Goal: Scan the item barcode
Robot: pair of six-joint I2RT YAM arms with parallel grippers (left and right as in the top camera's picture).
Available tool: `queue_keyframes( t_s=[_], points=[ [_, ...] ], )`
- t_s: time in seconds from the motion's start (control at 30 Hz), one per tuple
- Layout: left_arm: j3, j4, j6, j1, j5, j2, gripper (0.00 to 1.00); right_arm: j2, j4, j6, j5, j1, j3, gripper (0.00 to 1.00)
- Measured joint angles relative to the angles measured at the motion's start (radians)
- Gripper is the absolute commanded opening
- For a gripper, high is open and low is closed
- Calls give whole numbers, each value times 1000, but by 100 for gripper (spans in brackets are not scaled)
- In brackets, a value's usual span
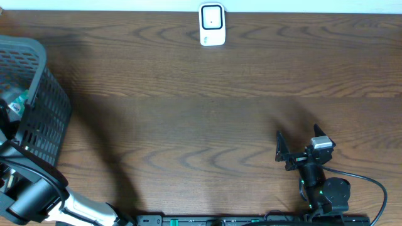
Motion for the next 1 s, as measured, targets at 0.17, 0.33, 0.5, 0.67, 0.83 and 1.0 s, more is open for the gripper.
queue_keyframes(
  t_s=[0.17,0.33,0.5,0.67,0.83,1.0],
  points=[
    [0,-10,35,8,0,49,98,0,0,0,0,0,0,99],
    [0,16,69,8,11,132,98,0,0,0,0,0,0,99],
    [-1,119,86,8,-32,171,98,0,0,0,0,0,0,99],
    [-2,237,97,8,-41,171,98,0,0,0,0,0,0,99],
    [-5,295,100,8,-40,171,97,0,0,0,0,0,0,99],
    [-8,316,100,8,5,171,98,0,0,0,0,0,0,99]
  ],
)
